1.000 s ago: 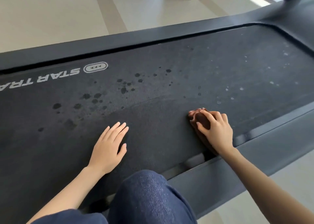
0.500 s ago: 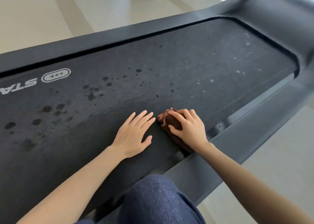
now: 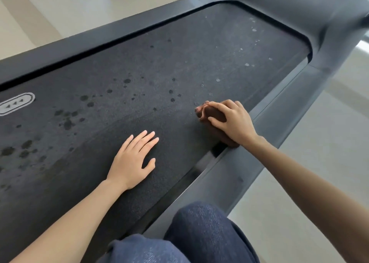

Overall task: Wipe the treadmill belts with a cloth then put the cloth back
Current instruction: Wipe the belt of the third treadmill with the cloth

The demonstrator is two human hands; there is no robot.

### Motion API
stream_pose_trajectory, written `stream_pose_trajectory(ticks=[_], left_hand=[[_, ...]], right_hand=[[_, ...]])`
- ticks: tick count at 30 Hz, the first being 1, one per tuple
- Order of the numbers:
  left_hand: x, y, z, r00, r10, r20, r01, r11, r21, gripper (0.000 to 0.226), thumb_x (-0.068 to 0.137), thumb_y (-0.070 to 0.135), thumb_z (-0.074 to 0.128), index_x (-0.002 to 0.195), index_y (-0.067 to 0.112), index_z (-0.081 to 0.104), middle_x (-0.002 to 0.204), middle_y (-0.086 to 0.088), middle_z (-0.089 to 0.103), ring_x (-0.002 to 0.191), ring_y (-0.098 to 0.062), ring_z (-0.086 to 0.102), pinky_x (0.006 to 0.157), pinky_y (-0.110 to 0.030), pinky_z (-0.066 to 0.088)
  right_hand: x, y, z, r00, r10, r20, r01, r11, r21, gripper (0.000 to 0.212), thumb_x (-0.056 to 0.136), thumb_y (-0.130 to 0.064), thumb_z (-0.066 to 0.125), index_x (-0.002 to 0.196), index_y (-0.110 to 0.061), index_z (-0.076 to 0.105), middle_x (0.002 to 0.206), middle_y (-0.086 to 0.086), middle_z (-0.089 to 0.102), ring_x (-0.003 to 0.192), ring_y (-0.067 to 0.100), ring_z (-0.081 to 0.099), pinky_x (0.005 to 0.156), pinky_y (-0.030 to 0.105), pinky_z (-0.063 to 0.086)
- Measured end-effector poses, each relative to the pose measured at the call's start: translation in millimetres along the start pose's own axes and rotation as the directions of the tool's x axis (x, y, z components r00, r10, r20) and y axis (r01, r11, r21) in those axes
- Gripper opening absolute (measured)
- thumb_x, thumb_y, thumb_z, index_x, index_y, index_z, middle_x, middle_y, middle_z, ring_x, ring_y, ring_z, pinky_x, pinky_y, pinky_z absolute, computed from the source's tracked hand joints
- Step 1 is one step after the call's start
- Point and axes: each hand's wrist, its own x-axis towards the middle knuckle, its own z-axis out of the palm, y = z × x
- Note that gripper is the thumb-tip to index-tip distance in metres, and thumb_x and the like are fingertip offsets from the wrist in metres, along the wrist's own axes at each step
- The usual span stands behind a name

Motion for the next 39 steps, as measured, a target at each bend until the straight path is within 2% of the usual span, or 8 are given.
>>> stream_pose_trajectory(ticks=[2, 7, 11, 16, 21, 26, 30, 39], left_hand=[[0, 1, 0, 1.000, 0.002, -0.008, -0.002, 1.000, -0.005, 0.059, 0.088, 0.044, 0.030, 0.141, 0.020, 0.040, 0.150, 0.005, 0.034, 0.141, -0.013, 0.020, 0.117, -0.040, 0.016], [1, 0, 1, 1.000, 0.004, -0.012, -0.004, 1.000, 0.014, 0.060, 0.088, 0.044, 0.029, 0.141, 0.019, 0.040, 0.150, 0.004, 0.034, 0.141, -0.013, 0.021, 0.116, -0.041, 0.017], [1, 1, 2, 1.000, 0.006, -0.017, -0.005, 1.000, 0.015, 0.060, 0.088, 0.043, 0.030, 0.140, 0.018, 0.042, 0.149, 0.004, 0.035, 0.141, -0.014, 0.023, 0.116, -0.042, 0.018], [0, 3, 1, 1.000, 0.010, -0.010, -0.010, 1.000, 0.018, 0.059, 0.088, 0.042, 0.030, 0.140, 0.016, 0.042, 0.149, 0.003, 0.035, 0.140, -0.016, 0.024, 0.116, -0.042, 0.016], [-1, 4, -2, 1.000, 0.014, 0.022, -0.014, 1.000, 0.022, 0.060, 0.089, 0.042, 0.029, 0.141, 0.016, 0.040, 0.150, 0.003, 0.033, 0.141, -0.016, 0.022, 0.116, -0.040, 0.015], [-1, 4, -4, 1.000, -0.002, 0.027, 0.002, 1.000, 0.014, 0.059, 0.088, 0.043, 0.029, 0.141, 0.018, 0.041, 0.150, 0.006, 0.032, 0.141, -0.013, 0.021, 0.116, -0.040, 0.015], [1, 2, -3, 1.000, 0.001, 0.008, -0.001, 1.000, -0.004, 0.057, 0.088, 0.042, 0.032, 0.140, 0.020, 0.043, 0.149, 0.009, 0.032, 0.141, -0.012, 0.022, 0.116, -0.036, 0.013], [2, 7, -7, 0.999, -0.031, 0.034, 0.032, 0.999, -0.022, 0.056, 0.086, 0.040, 0.038, 0.139, 0.023, 0.043, 0.149, 0.009, 0.033, 0.141, -0.011, 0.021, 0.116, -0.034, 0.012]], right_hand=[[-17, 5, -19, 0.998, -0.007, -0.067, 0.009, 0.999, 0.033, 0.042, 0.085, -0.042, 0.062, 0.126, -0.035, 0.057, 0.108, -0.001, 0.061, 0.097, 0.023, 0.050, 0.081, 0.033, 0.043], [-80, 44, -38, 0.993, 0.116, 0.035, -0.115, 0.993, -0.035, 0.041, 0.083, -0.036, 0.067, 0.123, -0.033, 0.060, 0.108, 0.000, 0.062, 0.094, 0.027, 0.051, 0.082, 0.034, 0.043], [-109, 19, -14, 0.972, 0.215, -0.099, -0.216, 0.976, -0.001, 0.038, 0.078, -0.032, 0.073, 0.115, -0.026, 0.067, 0.105, 0.004, 0.065, 0.089, 0.032, 0.053, 0.083, 0.036, 0.044], [-114, -30, 6, 0.996, -0.018, -0.088, 0.016, 1.000, -0.025, 0.036, 0.073, -0.037, 0.071, 0.107, -0.025, 0.069, 0.096, 0.002, 0.065, 0.079, 0.029, 0.055, 0.072, 0.032, 0.050], [-96, -39, 16, 0.950, -0.310, 0.026, 0.310, 0.951, 0.010, 0.035, 0.073, -0.035, 0.069, 0.105, -0.023, 0.070, 0.091, 0.005, 0.064, 0.075, 0.029, 0.054, 0.069, 0.033, 0.050], [-29, 20, 1, 0.998, -0.043, 0.043, 0.046, 0.998, -0.048, 0.038, 0.085, -0.037, 0.062, 0.122, -0.028, 0.062, 0.112, 0.004, 0.059, 0.101, 0.029, 0.046, 0.088, 0.036, 0.043], [13, 21, -4, 0.993, 0.014, -0.114, 0.000, 0.993, 0.114, 0.039, 0.085, -0.035, 0.065, 0.123, -0.027, 0.061, 0.109, 0.004, 0.059, 0.100, 0.028, 0.046, 0.088, 0.033, 0.040], [29, -49, 53, 0.877, -0.479, 0.042, 0.478, 0.878, 0.020, 0.036, 0.083, -0.032, 0.068, 0.116, -0.017, 0.066, 0.103, 0.012, 0.062, 0.088, 0.031, 0.053, 0.066, 0.036, 0.049]])
